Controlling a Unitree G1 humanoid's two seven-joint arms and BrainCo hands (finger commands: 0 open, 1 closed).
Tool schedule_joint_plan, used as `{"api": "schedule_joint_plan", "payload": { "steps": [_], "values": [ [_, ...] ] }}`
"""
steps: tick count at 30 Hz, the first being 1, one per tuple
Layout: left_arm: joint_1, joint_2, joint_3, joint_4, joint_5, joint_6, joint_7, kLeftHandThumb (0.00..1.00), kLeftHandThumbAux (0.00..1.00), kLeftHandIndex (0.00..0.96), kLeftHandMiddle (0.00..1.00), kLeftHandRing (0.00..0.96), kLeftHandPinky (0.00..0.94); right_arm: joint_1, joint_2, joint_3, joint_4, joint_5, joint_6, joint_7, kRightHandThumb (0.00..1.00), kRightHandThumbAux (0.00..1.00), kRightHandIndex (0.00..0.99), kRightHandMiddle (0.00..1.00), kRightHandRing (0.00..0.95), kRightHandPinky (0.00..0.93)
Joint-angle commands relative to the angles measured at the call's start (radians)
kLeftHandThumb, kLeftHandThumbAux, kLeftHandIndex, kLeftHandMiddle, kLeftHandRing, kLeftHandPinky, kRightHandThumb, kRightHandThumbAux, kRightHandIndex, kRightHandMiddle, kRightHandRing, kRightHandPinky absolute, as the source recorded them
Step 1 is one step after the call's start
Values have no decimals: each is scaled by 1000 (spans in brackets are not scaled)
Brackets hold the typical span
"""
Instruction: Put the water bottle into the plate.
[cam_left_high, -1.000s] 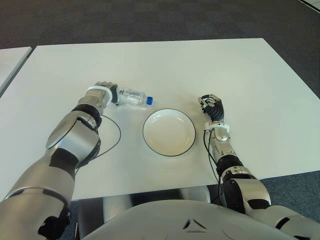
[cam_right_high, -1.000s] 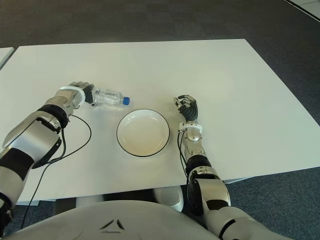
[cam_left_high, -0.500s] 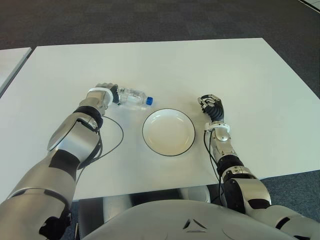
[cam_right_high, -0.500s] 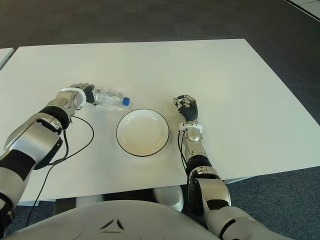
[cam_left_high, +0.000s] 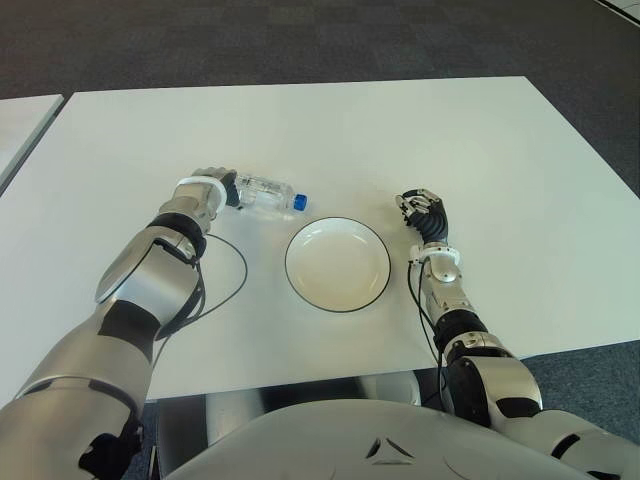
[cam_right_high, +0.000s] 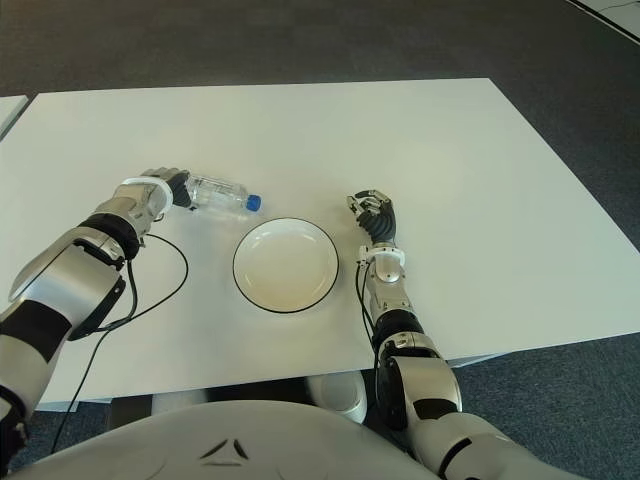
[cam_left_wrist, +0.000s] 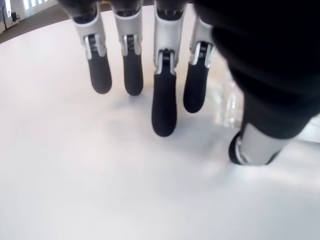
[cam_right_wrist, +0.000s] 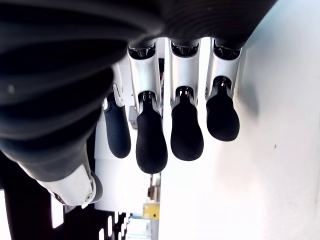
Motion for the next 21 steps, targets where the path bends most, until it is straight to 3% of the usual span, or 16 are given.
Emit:
{"api": "schedule_joint_plan", "payload": {
  "steps": [1,7,16,21],
  "values": [
    [60,-30,-8,17,7,5,-14,841,668,400,548,677,729,17,4,-4,28,2,31,-5,707,730,436,715,716,724],
    [60,-29,-18,17,15,9,-3,841,667,401,557,701,758,14,2,-3,35,1,28,-6,706,730,436,719,716,711],
    [64,-24,-54,13,55,-6,91,844,666,409,581,753,807,12,2,-2,41,-1,15,-12,706,730,435,727,721,715],
    [63,-24,-61,13,60,-10,115,847,662,441,503,801,849,8,2,-5,45,3,21,-12,706,730,436,728,723,722]
  ]
}}
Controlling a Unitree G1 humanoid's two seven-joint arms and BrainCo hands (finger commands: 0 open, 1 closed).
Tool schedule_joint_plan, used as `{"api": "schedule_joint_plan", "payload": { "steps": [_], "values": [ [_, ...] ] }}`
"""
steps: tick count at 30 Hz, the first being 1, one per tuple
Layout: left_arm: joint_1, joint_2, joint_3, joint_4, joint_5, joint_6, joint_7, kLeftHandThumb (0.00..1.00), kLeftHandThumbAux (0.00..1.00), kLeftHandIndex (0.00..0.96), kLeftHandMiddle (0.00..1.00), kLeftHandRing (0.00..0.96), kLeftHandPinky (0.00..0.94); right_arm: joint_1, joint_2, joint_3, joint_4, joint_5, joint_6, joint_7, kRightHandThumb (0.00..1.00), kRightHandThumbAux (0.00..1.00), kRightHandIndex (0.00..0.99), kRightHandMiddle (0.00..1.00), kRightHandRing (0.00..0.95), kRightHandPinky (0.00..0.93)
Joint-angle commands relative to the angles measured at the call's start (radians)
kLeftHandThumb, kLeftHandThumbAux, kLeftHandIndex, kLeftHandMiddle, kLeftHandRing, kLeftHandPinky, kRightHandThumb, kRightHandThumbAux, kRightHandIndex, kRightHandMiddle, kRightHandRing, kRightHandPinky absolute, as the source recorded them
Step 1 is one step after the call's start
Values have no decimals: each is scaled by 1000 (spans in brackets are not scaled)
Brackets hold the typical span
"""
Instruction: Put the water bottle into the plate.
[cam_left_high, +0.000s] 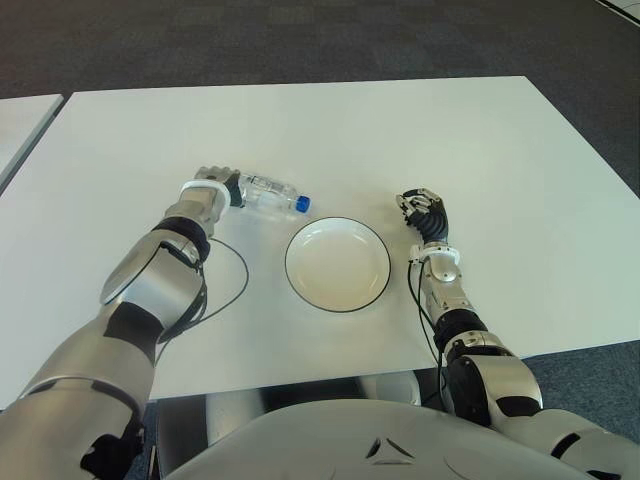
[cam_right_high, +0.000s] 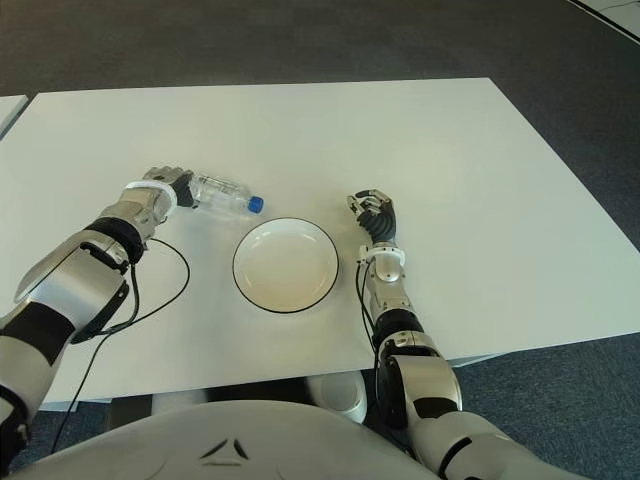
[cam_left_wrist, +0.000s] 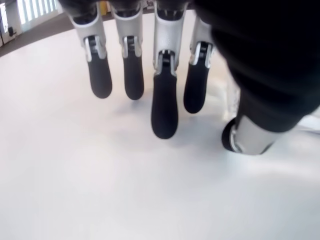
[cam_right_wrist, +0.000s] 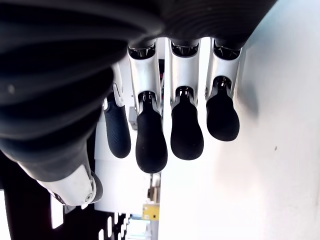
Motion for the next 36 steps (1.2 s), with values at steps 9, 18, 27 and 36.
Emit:
{"api": "schedule_joint_plan", "payload": {
  "steps": [9,18,27,36],
  "values": [
    [55,-20,21,12,-20,-27,15,849,661,445,491,855,878,11,3,-8,35,9,23,7,706,729,436,739,742,750],
    [53,-27,75,10,-66,-16,5,850,661,445,491,870,883,9,3,-9,38,10,16,10,705,730,436,753,757,762],
    [43,-33,166,3,-143,-21,9,852,662,443,490,868,878,3,1,-12,50,15,13,14,703,731,435,767,769,772],
    [11,-24,217,-3,-176,-41,26,851,667,410,565,861,874,-2,0,-11,58,11,6,14,702,731,435,779,782,790]
  ]
}}
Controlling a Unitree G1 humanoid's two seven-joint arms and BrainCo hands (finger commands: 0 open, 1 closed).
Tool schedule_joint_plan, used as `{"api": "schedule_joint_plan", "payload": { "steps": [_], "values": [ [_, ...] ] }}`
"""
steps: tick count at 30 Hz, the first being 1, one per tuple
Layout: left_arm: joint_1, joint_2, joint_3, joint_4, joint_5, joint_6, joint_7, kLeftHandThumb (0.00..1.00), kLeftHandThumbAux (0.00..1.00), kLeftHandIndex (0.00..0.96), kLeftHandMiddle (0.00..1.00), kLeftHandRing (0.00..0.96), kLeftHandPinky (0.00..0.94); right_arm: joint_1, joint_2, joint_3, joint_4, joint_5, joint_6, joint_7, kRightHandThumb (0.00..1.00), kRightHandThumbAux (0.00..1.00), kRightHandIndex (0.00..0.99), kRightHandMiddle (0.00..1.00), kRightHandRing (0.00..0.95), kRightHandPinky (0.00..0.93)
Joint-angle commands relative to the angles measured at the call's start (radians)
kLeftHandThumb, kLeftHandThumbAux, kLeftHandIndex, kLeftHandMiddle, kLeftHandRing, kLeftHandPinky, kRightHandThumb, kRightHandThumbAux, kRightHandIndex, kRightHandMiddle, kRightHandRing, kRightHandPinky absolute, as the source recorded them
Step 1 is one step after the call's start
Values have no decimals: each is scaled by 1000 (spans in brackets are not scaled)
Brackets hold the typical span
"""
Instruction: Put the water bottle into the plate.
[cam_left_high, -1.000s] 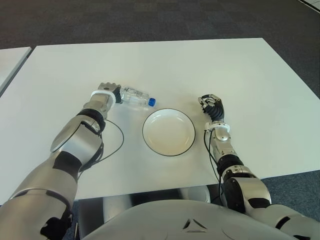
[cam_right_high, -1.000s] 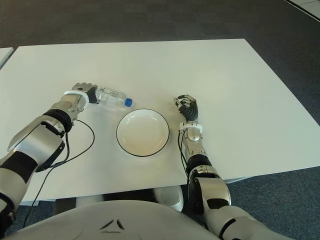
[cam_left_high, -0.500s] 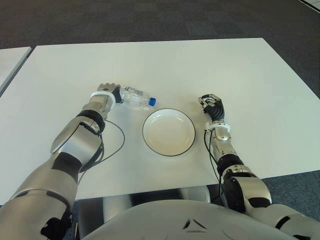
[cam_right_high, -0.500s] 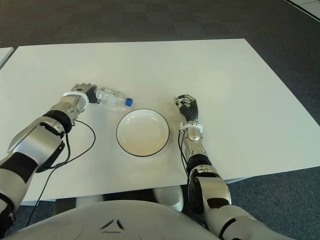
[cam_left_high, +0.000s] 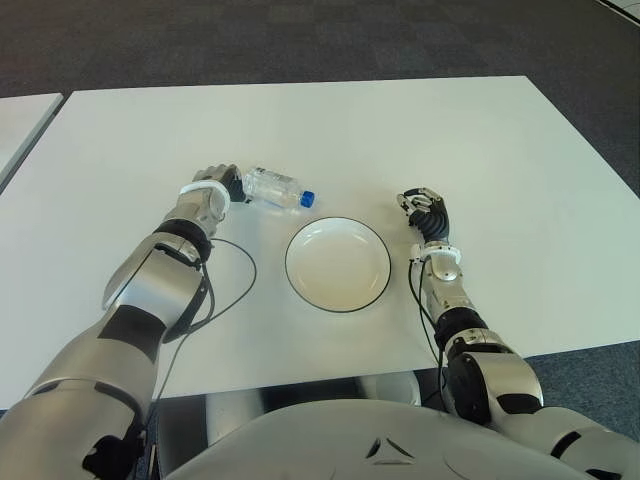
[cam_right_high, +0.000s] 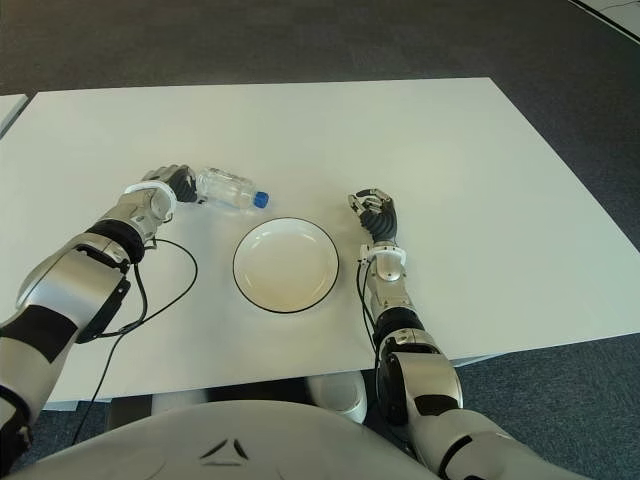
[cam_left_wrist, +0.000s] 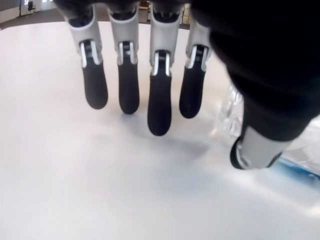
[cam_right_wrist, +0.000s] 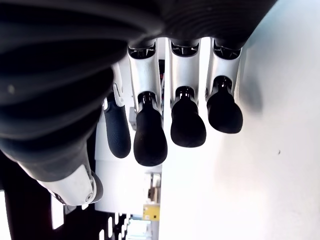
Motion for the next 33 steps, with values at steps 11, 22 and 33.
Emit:
{"api": "schedule_joint_plan", "payload": {
  "steps": [11,22,33],
  "values": [
    [-52,24,-79,-11,86,-99,116,842,668,392,546,663,615,10,11,-4,30,4,25,-5,703,731,435,760,764,758],
    [-127,50,-232,-9,237,-126,117,686,405,112,169,131,133,10,12,-1,27,4,19,0,704,731,435,760,758,754],
    [-150,53,-377,-2,374,-112,205,518,240,1,3,2,2,11,13,-3,25,6,10,2,705,730,436,752,748,743]
  ]
}}
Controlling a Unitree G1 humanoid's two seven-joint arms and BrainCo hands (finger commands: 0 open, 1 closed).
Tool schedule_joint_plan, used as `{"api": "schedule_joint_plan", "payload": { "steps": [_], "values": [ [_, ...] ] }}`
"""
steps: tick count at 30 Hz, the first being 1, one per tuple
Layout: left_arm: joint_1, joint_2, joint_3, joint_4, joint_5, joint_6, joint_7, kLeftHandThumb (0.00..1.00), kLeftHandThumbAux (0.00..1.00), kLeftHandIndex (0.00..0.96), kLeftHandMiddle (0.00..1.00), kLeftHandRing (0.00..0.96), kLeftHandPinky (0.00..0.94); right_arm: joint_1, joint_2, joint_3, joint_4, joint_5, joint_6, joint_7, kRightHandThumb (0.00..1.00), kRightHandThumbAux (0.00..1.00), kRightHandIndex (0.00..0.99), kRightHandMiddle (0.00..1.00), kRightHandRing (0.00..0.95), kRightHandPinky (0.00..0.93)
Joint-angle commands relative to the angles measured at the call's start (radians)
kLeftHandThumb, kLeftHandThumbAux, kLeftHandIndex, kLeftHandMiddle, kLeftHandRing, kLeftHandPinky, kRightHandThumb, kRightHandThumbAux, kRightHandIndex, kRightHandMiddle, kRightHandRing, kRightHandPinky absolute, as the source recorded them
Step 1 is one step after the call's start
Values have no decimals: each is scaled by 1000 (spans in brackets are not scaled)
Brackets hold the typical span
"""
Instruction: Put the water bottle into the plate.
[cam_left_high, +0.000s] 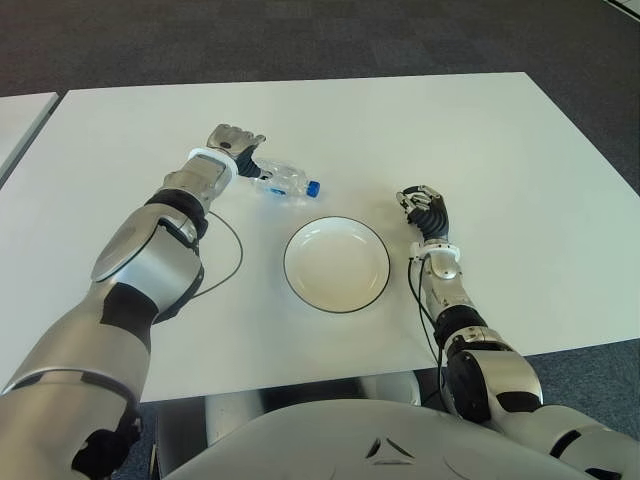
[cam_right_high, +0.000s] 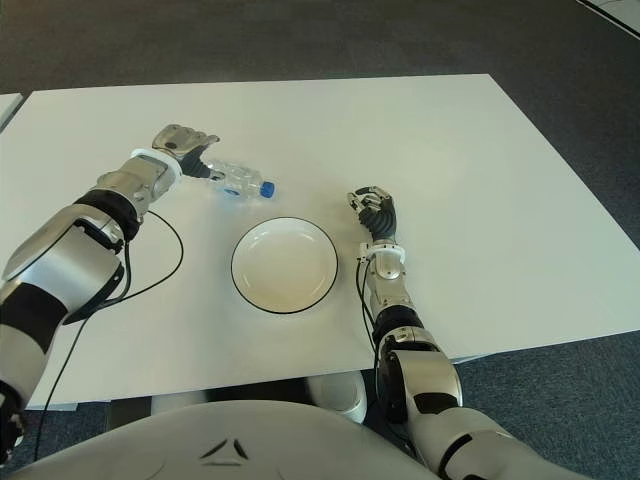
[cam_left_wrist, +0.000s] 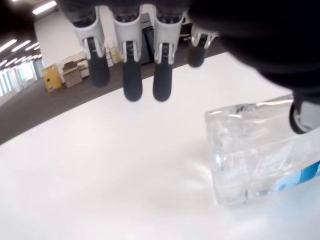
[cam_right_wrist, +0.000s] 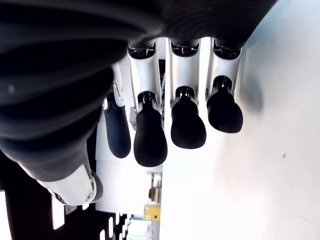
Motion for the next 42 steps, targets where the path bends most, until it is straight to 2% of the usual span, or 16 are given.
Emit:
{"api": "schedule_joint_plan", "payload": {
  "steps": [1,10,20,29,37,42],
  "values": [
    [-11,8,-61,8,63,5,49,505,226,1,1,1,1,21,12,-4,21,5,20,-1,706,730,436,752,747,743],
    [-24,7,-119,13,115,24,102,479,169,0,0,0,0,19,16,-3,19,4,33,-16,707,730,436,748,745,736],
    [-43,-23,-178,18,157,49,132,491,137,0,0,0,0,21,19,0,13,1,34,-19,708,730,436,749,748,744],
    [-52,-52,-227,27,189,55,114,512,149,0,0,0,0,22,21,0,16,2,31,-24,707,729,436,745,744,741],
    [-44,-83,-268,43,218,66,47,516,151,0,0,0,0,26,24,-4,15,6,26,-27,707,729,436,743,741,735],
    [-49,-90,-293,46,237,64,9,516,152,0,0,0,0,27,23,-8,17,12,26,-22,706,728,436,754,755,763]
  ]
}}
